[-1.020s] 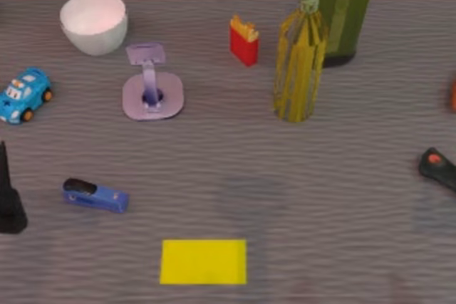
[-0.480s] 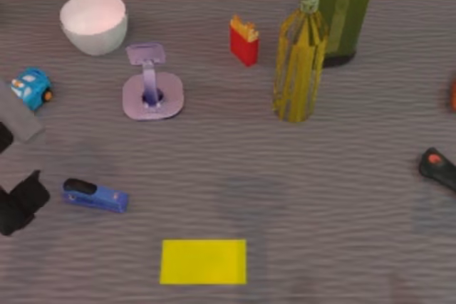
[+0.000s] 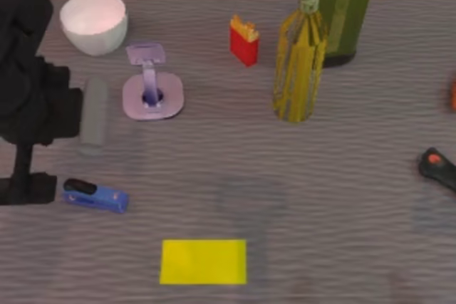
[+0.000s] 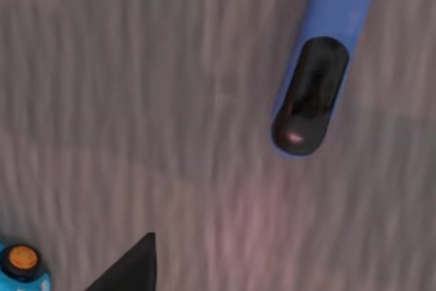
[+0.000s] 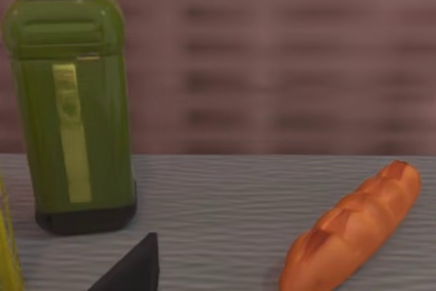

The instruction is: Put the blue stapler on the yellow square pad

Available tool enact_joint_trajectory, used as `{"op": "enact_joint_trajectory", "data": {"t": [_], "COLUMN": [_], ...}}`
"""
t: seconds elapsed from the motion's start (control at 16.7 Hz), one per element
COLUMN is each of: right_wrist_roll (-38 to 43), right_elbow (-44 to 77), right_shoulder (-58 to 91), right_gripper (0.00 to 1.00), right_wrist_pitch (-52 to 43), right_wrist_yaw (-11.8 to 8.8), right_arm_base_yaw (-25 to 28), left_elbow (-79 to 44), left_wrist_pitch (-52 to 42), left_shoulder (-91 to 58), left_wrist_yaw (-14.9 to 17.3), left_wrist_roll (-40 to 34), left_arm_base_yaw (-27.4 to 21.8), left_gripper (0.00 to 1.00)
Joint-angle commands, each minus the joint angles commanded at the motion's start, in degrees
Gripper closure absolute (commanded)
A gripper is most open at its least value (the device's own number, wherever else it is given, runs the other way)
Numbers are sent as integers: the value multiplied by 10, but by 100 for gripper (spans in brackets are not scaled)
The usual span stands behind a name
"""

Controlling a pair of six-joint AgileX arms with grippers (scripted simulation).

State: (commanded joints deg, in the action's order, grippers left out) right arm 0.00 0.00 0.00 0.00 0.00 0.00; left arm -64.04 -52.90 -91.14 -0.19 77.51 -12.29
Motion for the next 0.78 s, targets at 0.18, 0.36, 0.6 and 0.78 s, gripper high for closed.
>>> {"op": "enact_joint_trajectory", "data": {"t": [0.18,0.36,0.6,0.78], "right_wrist_roll": [0,0,0,0], "right_elbow": [0,0,0,0], "right_shoulder": [0,0,0,0], "right_gripper": [0,0,0,0], "right_wrist_pitch": [0,0,0,0], "right_wrist_yaw": [0,0,0,0], "right_arm_base_yaw": [0,0,0,0], "left_elbow": [-68,-100,-102,-94], "left_wrist_pitch": [-48,-69,-70,-60], "left_shoulder": [-88,-126,-128,-131], "left_wrist_yaw": [1,2,2,2], "left_wrist_roll": [77,112,114,114], "left_arm_base_yaw": [-12,-18,-18,-16], "left_gripper": [0,0,0,0]}}
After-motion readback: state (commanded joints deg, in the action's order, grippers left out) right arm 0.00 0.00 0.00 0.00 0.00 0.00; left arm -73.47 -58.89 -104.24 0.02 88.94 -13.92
